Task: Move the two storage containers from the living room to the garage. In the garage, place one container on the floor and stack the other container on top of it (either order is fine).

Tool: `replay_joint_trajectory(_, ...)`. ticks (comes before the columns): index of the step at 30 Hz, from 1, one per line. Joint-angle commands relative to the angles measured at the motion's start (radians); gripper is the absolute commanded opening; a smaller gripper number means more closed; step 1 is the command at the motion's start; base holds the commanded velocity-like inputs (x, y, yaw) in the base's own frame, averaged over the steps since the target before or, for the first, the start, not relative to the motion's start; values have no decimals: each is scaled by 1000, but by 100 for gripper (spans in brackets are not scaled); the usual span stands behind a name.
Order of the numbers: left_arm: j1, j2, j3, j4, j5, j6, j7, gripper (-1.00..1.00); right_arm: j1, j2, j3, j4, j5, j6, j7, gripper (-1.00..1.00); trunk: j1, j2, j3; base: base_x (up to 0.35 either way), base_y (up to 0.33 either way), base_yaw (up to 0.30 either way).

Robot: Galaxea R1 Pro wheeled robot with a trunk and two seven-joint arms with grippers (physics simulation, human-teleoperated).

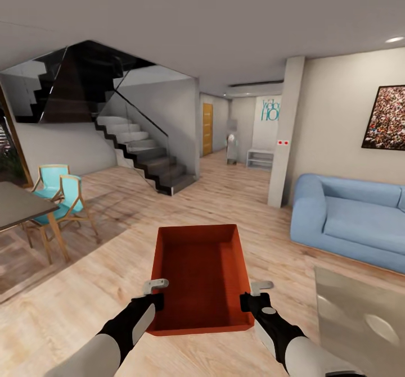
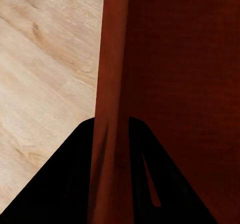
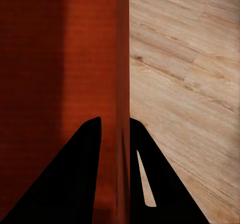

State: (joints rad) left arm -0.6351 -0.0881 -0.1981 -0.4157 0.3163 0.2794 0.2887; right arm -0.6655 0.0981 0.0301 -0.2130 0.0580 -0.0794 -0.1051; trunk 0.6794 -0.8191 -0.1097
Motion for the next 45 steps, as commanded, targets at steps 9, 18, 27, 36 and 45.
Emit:
replay_joint_trajectory(9, -2, 42, 36, -5, -25, -28, 37, -100, 0, -1, -12, 3, 5, -3, -8, -100, 1, -1, -2, 322, 0, 0)
replay_joint_trajectory(18, -2, 44, 36, -5, -25, -28, 37, -100, 0, -1, -12, 3, 5, -4, -8, -100, 1, -1, -2, 322, 0, 0)
replay_joint_trajectory(27, -2, 44, 36, -5, -25, -28, 37, -100, 0, -1, -12, 3, 5, -4, -8, -100, 1, -1, -2, 322, 0, 0)
replay_joint_trajectory(36, -2, 44, 36, -5, -25, -28, 37, -100, 0, -1, -12, 3, 5, -4, -8, -100, 1, -1, -2, 322, 0, 0)
replay_joint_trajectory(45, -2, 43, 36, -5, -25, -28, 37, -100, 0, -2, -12, 3, 6, -5, -8, -100, 1, -1, -2, 322, 0, 0)
